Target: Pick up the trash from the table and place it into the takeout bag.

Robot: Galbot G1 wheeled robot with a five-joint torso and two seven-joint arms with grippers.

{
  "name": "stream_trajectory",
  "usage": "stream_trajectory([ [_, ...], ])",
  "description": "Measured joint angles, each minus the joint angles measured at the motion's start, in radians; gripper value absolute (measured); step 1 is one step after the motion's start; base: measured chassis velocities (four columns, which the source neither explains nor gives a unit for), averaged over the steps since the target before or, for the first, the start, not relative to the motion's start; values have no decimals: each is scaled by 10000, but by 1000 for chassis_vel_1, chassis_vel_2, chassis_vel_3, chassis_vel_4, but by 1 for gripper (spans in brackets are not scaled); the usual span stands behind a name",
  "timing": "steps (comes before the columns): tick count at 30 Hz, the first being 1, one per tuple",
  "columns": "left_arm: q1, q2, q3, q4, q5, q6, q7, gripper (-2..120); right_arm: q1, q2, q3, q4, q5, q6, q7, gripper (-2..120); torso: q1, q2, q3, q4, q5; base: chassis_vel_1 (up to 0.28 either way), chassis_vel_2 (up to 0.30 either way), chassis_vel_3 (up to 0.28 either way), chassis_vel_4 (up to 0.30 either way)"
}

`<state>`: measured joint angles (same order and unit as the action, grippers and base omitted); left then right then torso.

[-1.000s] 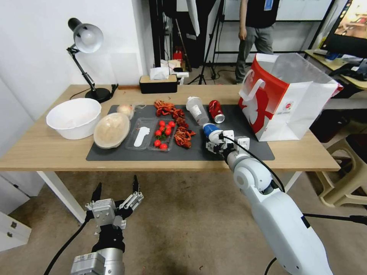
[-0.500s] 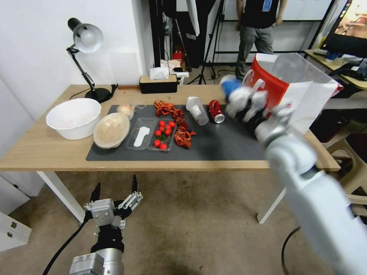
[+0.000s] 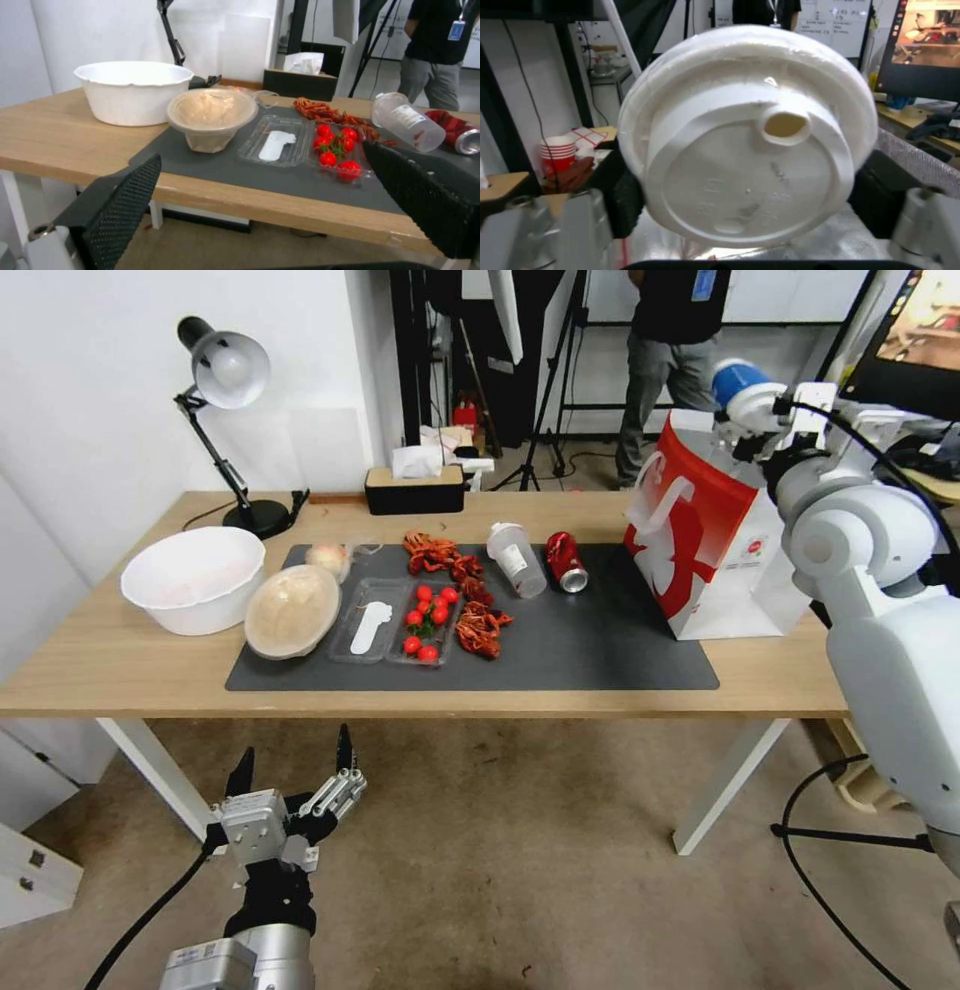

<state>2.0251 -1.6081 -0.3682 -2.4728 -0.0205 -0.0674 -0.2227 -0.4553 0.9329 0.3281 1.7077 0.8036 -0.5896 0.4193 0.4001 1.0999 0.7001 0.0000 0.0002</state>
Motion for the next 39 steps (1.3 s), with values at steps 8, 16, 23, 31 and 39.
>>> stream_trajectory([
  [8, -23, 0, 12, 39, 9, 12, 0, 100, -2, 60, -10, -129, -231, 99, -71, 100, 0, 0, -1, 0, -2, 0, 0, 0, 0],
  [16, -61, 0, 27, 49, -10, 91, 12, 100, -272, -20, -52, 83, -146, 555, -685, 100, 0, 0, 0, 0, -2, 0, 0, 0, 0],
  [23, -22, 0, 29, 16, 6, 98, 16, 100, -483, -11, -73, 912, 579, 880, -977, 100, 0, 0, -2, 1, -3, 0, 0, 0, 0],
  [31, 100, 0, 22, -39, 54, 23, 9, 100, -1263, -429, 136, 2398, 1304, 938, -1498, 100, -1, 1, -2, 0, -3, 0, 0, 0, 0],
  [39, 54, 0, 23, -12, 48, 1, 2, 100, -4048, -702, 509, 4009, 664, 1395, -2008, 100, -2, 1, -3, -1, 0, 0, 0, 0, 0],
])
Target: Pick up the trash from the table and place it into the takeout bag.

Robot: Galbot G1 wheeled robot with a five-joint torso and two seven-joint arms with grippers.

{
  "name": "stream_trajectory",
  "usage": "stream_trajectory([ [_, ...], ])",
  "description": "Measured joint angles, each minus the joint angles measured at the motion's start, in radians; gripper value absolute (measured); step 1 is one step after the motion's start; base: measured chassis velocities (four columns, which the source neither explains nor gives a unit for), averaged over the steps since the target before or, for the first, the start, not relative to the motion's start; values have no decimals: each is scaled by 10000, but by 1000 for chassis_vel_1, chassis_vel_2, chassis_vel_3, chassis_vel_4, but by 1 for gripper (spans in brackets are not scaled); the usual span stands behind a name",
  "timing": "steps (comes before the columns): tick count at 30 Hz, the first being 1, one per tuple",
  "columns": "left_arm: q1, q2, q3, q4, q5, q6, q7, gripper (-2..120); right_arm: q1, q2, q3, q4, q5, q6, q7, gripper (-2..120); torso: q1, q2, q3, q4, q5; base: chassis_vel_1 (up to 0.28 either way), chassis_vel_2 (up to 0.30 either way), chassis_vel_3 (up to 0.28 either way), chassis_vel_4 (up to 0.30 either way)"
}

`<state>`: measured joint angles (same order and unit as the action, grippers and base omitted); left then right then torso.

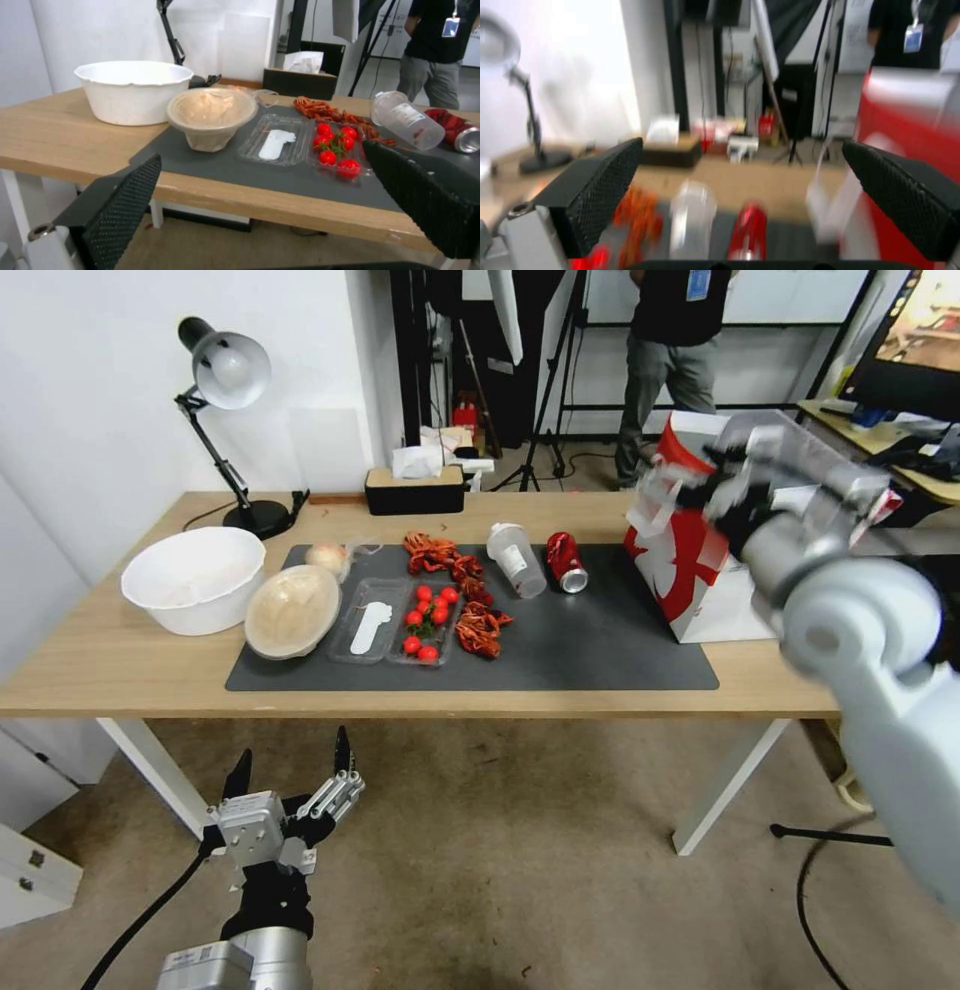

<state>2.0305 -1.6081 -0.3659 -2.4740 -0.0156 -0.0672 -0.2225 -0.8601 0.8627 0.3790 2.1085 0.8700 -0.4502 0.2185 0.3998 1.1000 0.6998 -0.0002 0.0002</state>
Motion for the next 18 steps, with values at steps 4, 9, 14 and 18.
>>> stream_trajectory([
  [4, -35, 0, -13, 34, -39, -2, -10, 100, -1430, -22, -10, 431, -836, 705, 90, 100, 0, 0, 0, 2, -3, 0, 0, 0, 0],
  [9, -52, 0, -15, 94, -42, -32, -9, 100, -2790, 320, 68, 745, -1666, 1885, 377, 100, 0, 0, 0, 3, -4, 0, 0, 0, 0],
  [14, -82, -1, -15, 153, -42, -48, -2, 100, -4378, 815, 80, 784, -2689, 3578, 448, 100, 0, 0, 1, 1, -3, 0, 0, 0, 0],
  [18, -92, 0, -15, 193, -44, -77, -2, 100, -5146, 1167, 61, 520, -3324, 4722, 253, 100, 0, 0, 1, 2, -1, 0, 0, 0, 0],
])
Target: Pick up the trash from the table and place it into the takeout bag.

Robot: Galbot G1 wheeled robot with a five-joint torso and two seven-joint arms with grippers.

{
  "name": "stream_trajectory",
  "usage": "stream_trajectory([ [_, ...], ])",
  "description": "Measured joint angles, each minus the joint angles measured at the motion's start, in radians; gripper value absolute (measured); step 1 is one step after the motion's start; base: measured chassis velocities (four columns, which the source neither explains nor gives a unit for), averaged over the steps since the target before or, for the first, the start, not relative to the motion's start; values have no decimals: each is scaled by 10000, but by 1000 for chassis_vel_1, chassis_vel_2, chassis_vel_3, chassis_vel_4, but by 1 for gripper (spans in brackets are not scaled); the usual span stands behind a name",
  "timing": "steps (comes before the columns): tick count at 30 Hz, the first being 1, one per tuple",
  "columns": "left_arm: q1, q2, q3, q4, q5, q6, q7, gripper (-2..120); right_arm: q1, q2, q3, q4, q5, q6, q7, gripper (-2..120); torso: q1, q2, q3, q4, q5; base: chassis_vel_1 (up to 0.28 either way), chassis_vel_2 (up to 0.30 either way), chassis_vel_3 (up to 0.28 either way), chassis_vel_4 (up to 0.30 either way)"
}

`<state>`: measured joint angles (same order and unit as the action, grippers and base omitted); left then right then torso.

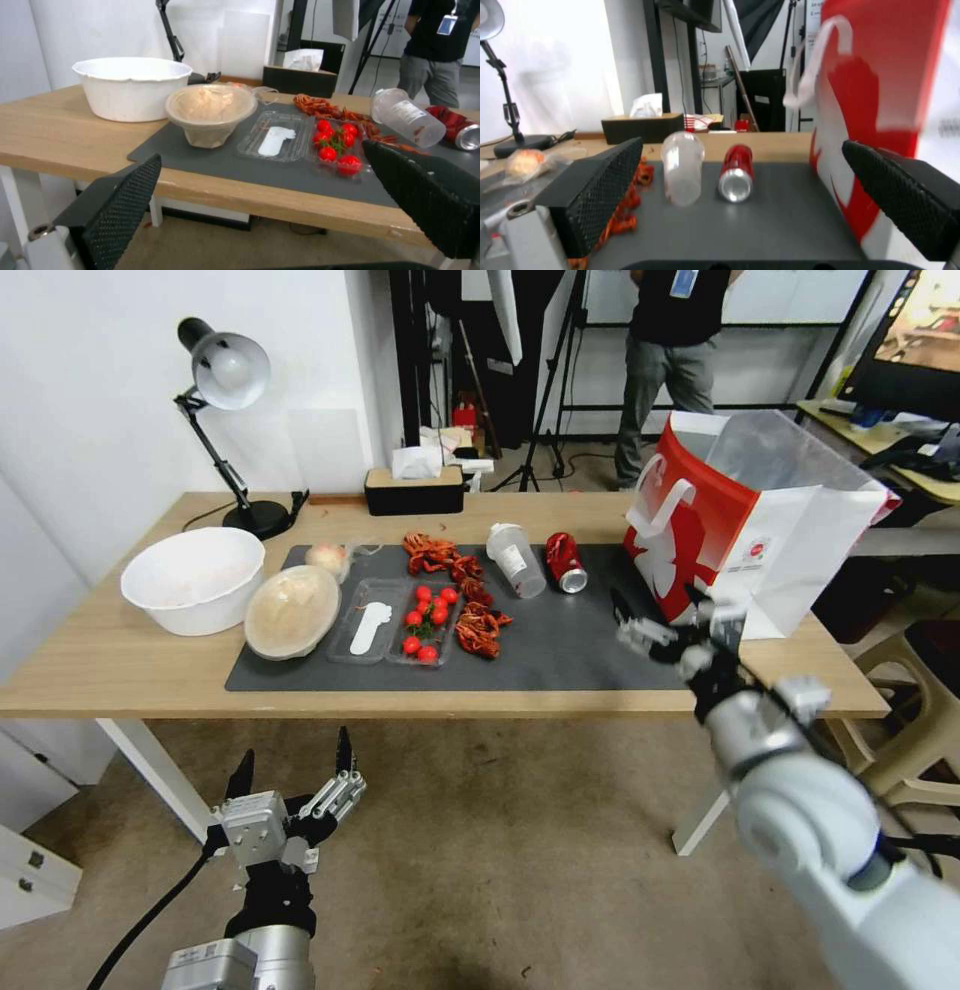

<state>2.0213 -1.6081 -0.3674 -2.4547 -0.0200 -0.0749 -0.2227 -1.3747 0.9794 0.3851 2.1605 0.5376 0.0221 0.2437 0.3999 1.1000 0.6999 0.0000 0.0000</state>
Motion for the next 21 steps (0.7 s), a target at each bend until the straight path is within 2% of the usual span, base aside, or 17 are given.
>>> stream_trajectory([
  [1, 6, 0, 1, 19, -2, -17, 0, 100, -441, 248, -8, -198, -388, 641, -122, 100, 0, 0, 0, -2, 0, 0, 0, 0, 0],
  [2, 8, 0, 3, 29, -3, -24, 0, 100, -585, 336, -12, -264, -504, 819, -157, 100, -1, 0, 0, -2, 0, 0, 0, 0, 0],
  [7, -5, 0, 4, 70, -18, -47, -9, 100, -932, 538, -60, -397, -887, 1191, -179, 100, 0, 0, 0, 0, -1, 0, 0, 0, 0],
  [13, 41, 0, 10, 114, -27, -158, -58, 100, -740, 541, -289, -456, -906, 969, -79, 100, 1, 0, 0, 0, -2, 0, 0, 0, 0],
  [21, 42, 0, -25, 114, -48, -178, -57, 100, 1056, 418, -1208, -1146, -482, 91, 230, 100, 2, 0, 2, 0, 0, 0, 0, 0, 0],
])
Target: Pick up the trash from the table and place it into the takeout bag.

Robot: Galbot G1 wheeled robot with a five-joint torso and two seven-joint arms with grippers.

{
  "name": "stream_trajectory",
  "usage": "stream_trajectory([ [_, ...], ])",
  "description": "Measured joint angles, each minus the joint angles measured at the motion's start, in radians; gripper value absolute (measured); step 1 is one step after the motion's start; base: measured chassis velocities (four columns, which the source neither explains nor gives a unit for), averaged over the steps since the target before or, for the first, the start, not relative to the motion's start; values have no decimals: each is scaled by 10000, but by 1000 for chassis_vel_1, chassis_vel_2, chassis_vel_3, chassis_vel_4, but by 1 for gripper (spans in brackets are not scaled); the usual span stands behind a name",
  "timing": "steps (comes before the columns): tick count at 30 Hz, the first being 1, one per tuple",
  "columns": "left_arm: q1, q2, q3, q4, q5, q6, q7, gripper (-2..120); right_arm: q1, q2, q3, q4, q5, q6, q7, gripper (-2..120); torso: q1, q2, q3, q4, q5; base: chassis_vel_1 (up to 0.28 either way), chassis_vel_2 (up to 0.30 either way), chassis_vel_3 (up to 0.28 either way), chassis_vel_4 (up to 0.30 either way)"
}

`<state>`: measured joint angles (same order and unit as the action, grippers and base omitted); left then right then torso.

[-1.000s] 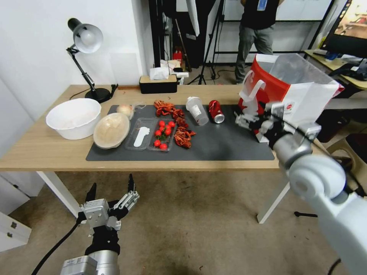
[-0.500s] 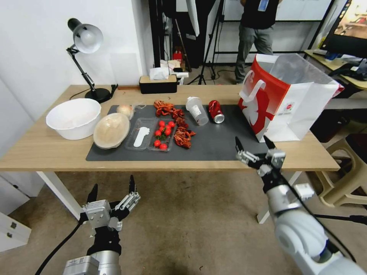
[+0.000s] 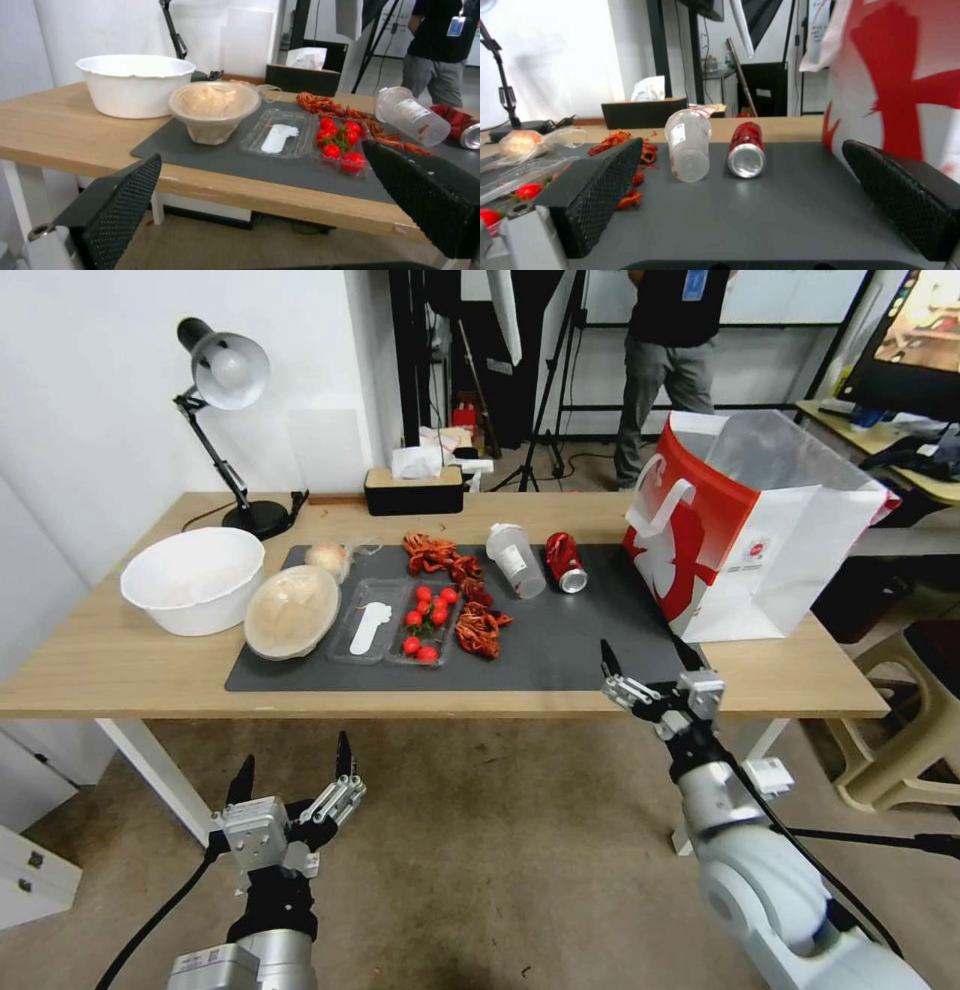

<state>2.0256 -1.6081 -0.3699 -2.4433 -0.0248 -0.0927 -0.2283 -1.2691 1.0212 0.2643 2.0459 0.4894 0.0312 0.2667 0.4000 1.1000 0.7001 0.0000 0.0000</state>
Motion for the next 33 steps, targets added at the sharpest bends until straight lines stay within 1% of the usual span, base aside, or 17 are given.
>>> stream_trajectory([
  [2, 3, 0, 1, -5, 30, 30, 6, 100, 985, -94, -494, -380, 304, -396, 314, 100, 0, 0, 0, 0, -2, 0, 0, 0, 0],
  [3, 3, 0, 1, -5, 30, 30, 6, 100, 985, -94, -494, -380, 304, -396, 314, 100, 0, 0, 0, 0, -2, 0, 0, 0, 0],
  [6, 18, 0, 24, -8, 124, 76, 12, 100, 2266, -177, -1193, -1078, 718, -702, 700, 100, 0, -1, 0, 1, -1, 0, 0, 0, 0],
  [10, 14, 0, 32, -9, 145, 80, 17, 100, 2968, -169, -1599, -1533, 999, -886, 968, 100, 1, -1, 1, 0, 2, 0, 0, 0, 0],
  [13, -16, 0, 12, -6, 139, 77, 18, 100, 4219, -47, -2186, -2348, 1486, -1304, 1415, 100, 1, -1, 1, 0, 0, 0, 0, 0, 0],
  [14, -16, 0, 12, -6, 139, 77, 18, 100, 4219, -47, -2186, -2348, 1486, -1304, 1415, 100, 1, -1, 1, 0, 0, 0, 0, 0, 0],
  [16, -28, -1, -2, -2, 118, 68, 13, 100, 4975, 76, -2516, -2750, 1905, -1695, 1857, 100, 0, -2, 1, -2, -1, 0, 0, 0, 0],
  [18, -33, 0, -15, 15, 113, 29, 11, 100, 5934, 309, -2973, -3213, 2581, -2229, 2555, 100, 0, -2, 1, 1, -1, 0, 0, 0, 0],
  [19, -33, 0, -15, 15, 113, 29, 11, 100, 5934, 309, -2973, -3213, 2581, -2229, 2555, 100, 0, -2, 1, 1, -1, 0, 0, 0, 0],
  [22, 10, 0, -23, 18, 117, -12, 3, 100, 6866, 646, -3398, -3898, 3042, -2822, 3275, 100, 1, -2, 0, 0, -2, 0, 0, 0, 0],
  [23, 10, 0, -23, 18, 117, -12, 3, 100, 6866, 646, -3398, -3898, 3042, -2822, 3275, 100, 1, -2, 0, 0, -2, 0, 0, 0, 0],
  [25, 43, -1, -27, 12, 132, -40, -12, 100, 7420, 873, -3665, -4486, 3188, -3262, 3696, 100, 2, -2, 1, 1, 0, 0, 0, 0, 0],
  [26, 43, -1, -27, 12, 132, -40, -12, 100, 7420, 873, -3665, -4486, 3188, -3262, 3696, 100, 2, -2, 1, 1, 0, 0, 0, 0, 0],
  [27, 43, 0, -33, 12, 139, -75, -18, 100, 7778, 1012, -3832, -4897, 3240, -3633, 3868, 100, 1, -2, 0, -1, -2, 0, 0, 0, 0],
  [30, 32, 0, -80, 12, 137, -152, -28, 100, 8636, 1308, -4153, -5962, 3490, -4210, 3851, 100, 1, -2, 0, 0, -3, 0, 0, 0, 0],
  [31, 32, 0, -80, 12, 137, -152, -28, 100, 8636, 1308, -4153, -5962, 3490, -4210, 3851, 100, 1, -2, 0, 0, -3, 0, 0, 0, 0],
  [33, 34, -1, -84, 11, 139, -170, -30, 100, 9255, 1555, -4350, -6791, 3615, -4489, 3699, 100, 1, -3, 0, 1, 0, 0, 0, 0, 0],
])
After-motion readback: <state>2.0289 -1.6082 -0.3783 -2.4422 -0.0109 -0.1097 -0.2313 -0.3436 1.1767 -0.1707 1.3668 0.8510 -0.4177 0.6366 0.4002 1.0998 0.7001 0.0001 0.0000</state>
